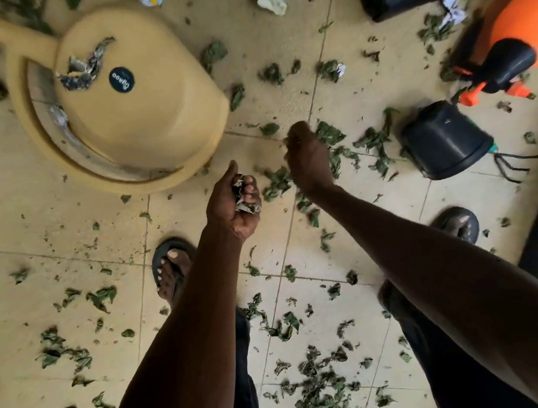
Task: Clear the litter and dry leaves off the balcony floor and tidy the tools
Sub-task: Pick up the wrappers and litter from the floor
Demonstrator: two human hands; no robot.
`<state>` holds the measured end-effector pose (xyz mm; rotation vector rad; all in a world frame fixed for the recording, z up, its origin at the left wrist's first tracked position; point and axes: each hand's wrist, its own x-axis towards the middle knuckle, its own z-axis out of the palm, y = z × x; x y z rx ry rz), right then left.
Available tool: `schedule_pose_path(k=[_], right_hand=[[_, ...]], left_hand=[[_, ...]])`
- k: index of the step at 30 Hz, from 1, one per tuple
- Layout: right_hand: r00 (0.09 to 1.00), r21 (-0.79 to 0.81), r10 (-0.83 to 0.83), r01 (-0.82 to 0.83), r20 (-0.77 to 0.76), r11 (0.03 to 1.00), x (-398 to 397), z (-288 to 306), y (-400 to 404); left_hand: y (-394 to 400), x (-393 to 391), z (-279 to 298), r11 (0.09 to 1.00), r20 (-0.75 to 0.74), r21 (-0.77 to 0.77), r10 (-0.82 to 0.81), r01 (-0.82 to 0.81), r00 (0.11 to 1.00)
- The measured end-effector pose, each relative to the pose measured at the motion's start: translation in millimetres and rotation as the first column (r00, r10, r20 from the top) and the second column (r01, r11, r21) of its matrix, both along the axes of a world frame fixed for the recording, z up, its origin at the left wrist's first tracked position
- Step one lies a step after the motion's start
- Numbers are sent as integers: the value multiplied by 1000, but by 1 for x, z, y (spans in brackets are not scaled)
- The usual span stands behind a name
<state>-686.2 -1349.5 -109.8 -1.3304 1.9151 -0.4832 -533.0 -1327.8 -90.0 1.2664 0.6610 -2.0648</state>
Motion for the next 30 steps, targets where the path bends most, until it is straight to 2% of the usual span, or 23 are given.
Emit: schedule_pose_path(k=[3,5,10,12,15,17,19,21,23,24,26,28,30], right_hand=[[950,4,-310,310,-26,951,-56,-2,-32],[937,-2,-338,339,-89,941,-89,-8,-52],[971,71,-156,171,-179,983,-132,-27,-99],[977,90,8,12,-215,996,-139,-33,-109],[912,139,290,-260,-289,956,-148,-43,-115],[896,94,309,-294,-321,951,-150,-47,-115],[931,41,211,-209,-298,977,-151,-50,-115],[981,33,-28,35,-193,999,-153,-54,-115],[971,-19,-214,213,-110,977,-150,-51,-119],[969,-34,-233,231,-80,972,-146,-45,-123],[988,-57,-154,152,-23,987,-131,-34,-137],[1000,-63,30,-31,-8,998,-109,-24,-160],[974,-75,214,-219,-69,973,-89,-20,-188]], left_hand=[[-27,-33,8,997,38,-65,-41,43,998],[-47,-53,11,994,50,-82,-67,71,996],[-88,-91,9,991,126,-81,-100,110,987],[-98,-101,9,988,137,-83,-115,127,984],[-108,-108,4,986,169,-72,-134,148,976],[-112,-105,-1,985,199,-68,-139,156,970],[-118,-99,-5,986,215,-70,-132,150,968],[-123,-93,-8,988,218,-78,-113,133,969],[-131,-89,-7,987,220,-97,-105,129,970],[-135,-88,-5,986,225,-106,-101,127,969],[-147,-86,0,986,237,-121,-85,116,968],[-158,-84,5,986,249,-132,-70,105,966],[-167,-81,8,986,249,-140,-56,93,967]])
